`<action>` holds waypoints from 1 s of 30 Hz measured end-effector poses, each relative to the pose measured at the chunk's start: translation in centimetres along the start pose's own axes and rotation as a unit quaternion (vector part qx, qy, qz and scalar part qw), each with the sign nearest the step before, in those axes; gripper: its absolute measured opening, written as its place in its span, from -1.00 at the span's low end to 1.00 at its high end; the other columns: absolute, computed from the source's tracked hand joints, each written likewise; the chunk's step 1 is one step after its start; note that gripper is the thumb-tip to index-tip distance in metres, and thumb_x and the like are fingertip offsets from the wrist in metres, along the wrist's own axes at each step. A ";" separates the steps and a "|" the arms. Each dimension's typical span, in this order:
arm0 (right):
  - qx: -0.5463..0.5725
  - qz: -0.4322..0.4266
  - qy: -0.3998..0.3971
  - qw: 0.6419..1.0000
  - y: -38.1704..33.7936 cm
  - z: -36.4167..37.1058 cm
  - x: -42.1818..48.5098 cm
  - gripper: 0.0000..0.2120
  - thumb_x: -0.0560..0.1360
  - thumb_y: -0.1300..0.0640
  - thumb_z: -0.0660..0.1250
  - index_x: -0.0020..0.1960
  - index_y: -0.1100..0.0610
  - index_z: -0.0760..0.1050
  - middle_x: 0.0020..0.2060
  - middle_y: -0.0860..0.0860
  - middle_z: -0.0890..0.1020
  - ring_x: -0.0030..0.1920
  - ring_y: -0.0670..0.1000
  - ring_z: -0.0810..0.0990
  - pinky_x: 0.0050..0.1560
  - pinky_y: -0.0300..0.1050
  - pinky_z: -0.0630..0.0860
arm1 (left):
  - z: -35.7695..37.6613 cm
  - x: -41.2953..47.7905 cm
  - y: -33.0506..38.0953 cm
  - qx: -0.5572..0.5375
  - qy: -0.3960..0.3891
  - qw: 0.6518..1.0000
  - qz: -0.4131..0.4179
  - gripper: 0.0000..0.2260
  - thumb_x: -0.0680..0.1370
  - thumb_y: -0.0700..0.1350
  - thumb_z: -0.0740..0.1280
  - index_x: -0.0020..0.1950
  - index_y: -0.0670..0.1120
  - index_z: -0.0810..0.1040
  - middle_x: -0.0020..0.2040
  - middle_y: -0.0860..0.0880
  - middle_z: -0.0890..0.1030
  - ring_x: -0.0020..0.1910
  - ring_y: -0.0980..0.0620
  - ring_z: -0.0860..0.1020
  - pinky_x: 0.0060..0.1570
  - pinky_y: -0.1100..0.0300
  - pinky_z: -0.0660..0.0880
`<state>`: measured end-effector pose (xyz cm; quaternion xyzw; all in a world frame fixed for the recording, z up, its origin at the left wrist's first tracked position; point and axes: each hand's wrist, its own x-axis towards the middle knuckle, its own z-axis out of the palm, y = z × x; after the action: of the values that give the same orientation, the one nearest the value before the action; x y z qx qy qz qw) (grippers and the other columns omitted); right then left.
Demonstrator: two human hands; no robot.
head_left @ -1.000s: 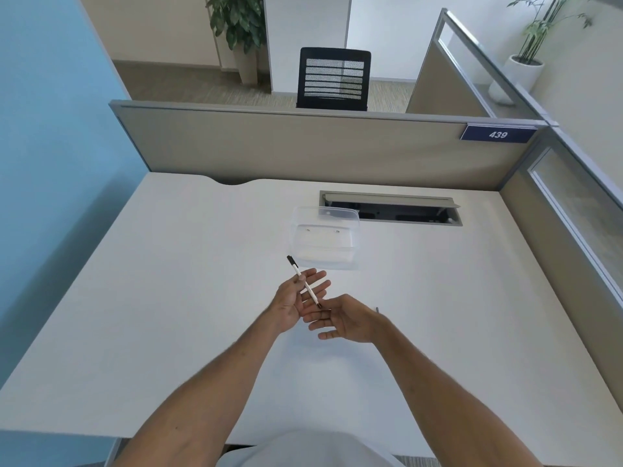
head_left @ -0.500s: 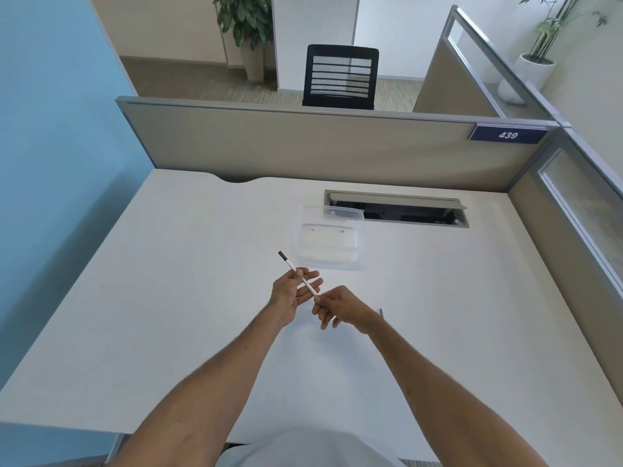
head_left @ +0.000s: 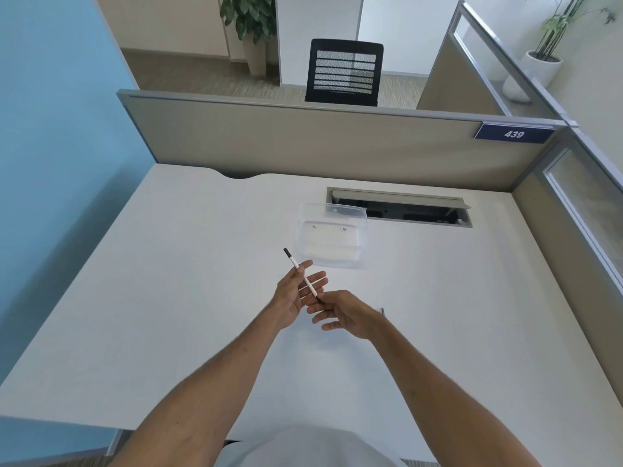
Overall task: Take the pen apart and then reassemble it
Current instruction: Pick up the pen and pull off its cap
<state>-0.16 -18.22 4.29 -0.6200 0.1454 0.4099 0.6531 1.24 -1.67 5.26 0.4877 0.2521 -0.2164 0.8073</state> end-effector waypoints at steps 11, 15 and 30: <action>0.150 -0.003 0.029 0.988 0.2 0.4 0.7 -0.77 0.78 0.22 0.22 0.24 0.27 0.63 0.02 0.18 0.74 -0.26 0.04 0.63 -0.11 -0.15 0.59 | 0.8 0.4 0.0 0.031 -0.053 0.998 -0.032 -0.61 0.84 -0.19 0.07 0.61 -0.33 0.43 0.52 -0.28 0.60 0.58 -0.23 0.55 0.58 -0.16 0.42; 0.146 -0.025 0.040 0.988 0.2 0.5 0.8 -0.75 0.78 0.19 0.27 0.31 0.30 0.64 0.04 0.21 0.73 -0.27 0.02 0.61 -0.13 -0.18 0.60 | 0.9 0.3 0.3 0.036 -0.052 0.998 -0.030 -0.61 0.84 -0.19 0.05 0.59 -0.33 0.43 0.51 -0.27 0.61 0.57 -0.24 0.56 0.20 -0.03 0.58; -0.036 -0.162 0.183 0.969 0.0 2.2 1.7 -0.75 0.69 0.39 0.29 0.04 0.56 0.67 -0.26 0.19 0.69 -0.29 0.20 0.72 -0.03 0.03 0.75 | 3.5 -0.3 1.3 0.019 0.062 0.998 0.003 -0.70 0.84 -0.10 0.07 -0.01 -0.07 0.49 0.17 -0.17 0.68 -0.06 -0.08 0.72 -0.50 0.29 0.37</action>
<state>0.19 -15.54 3.56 -0.7228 0.1455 0.1835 0.6502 2.46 -4.25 7.68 0.5164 0.2958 -0.1881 0.7813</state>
